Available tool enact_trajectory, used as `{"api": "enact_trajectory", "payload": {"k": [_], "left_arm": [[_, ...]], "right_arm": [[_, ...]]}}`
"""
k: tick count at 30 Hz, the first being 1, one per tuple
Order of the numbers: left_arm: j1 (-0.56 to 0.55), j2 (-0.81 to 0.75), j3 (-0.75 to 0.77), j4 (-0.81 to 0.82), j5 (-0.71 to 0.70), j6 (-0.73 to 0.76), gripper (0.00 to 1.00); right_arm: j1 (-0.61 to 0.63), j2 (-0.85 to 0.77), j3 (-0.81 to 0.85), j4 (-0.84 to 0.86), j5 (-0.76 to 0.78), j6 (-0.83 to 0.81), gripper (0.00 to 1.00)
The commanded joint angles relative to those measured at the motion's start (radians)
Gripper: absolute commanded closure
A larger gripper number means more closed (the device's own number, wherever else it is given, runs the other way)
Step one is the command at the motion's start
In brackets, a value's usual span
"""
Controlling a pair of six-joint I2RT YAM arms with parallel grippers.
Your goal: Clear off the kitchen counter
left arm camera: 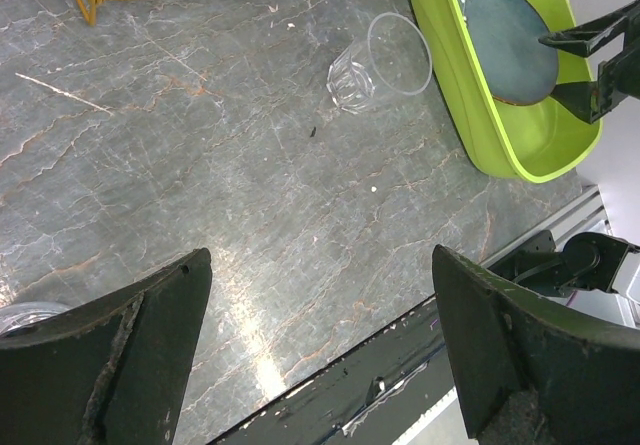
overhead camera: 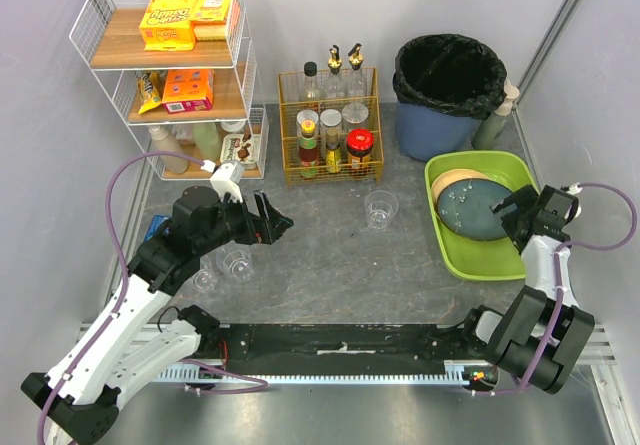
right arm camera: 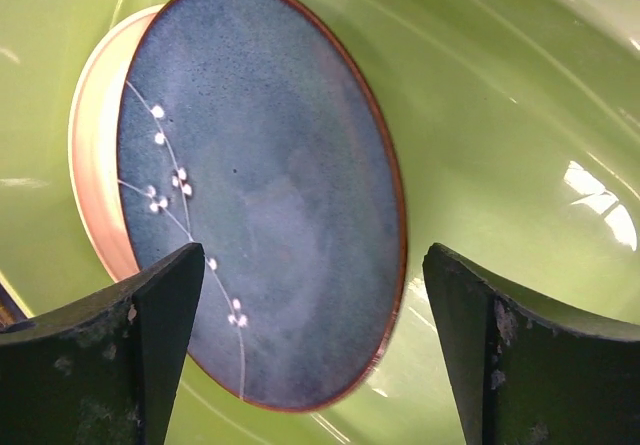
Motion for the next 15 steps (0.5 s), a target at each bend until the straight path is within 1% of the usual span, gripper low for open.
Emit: {"api": "enact_trajectory", "payload": {"k": [1,5,9,12,15], "left_arm": [[0.000,-0.004,-0.003,0.037,0.014,-0.019,0.04],[0.000,-0.005,0.000,0.035,0.001,-0.014,0.04],[0.000,-0.005,0.000,0.037,-0.011,-0.013,0.04],[0.000,-0.002,-0.001,0.035,-0.014,-0.013,0.04],[-0.002,0.005,-0.003,0.038,-0.011,-0.011,0.04]], "right_arm": [[-0.003,-0.020,0.066,-0.013,0.045,-0.089,0.03],[-0.003,0.003,0.086,-0.053,0.054,-0.098,0.04],[-0.003,0.031,0.068,-0.035,0.036,-0.089,0.08],[-0.003,0.058,0.057,-0.007,0.008,-0.070,0.17],[-0.003,0.089,0.053,0.022,-0.021,-0.057,0.30]]}}
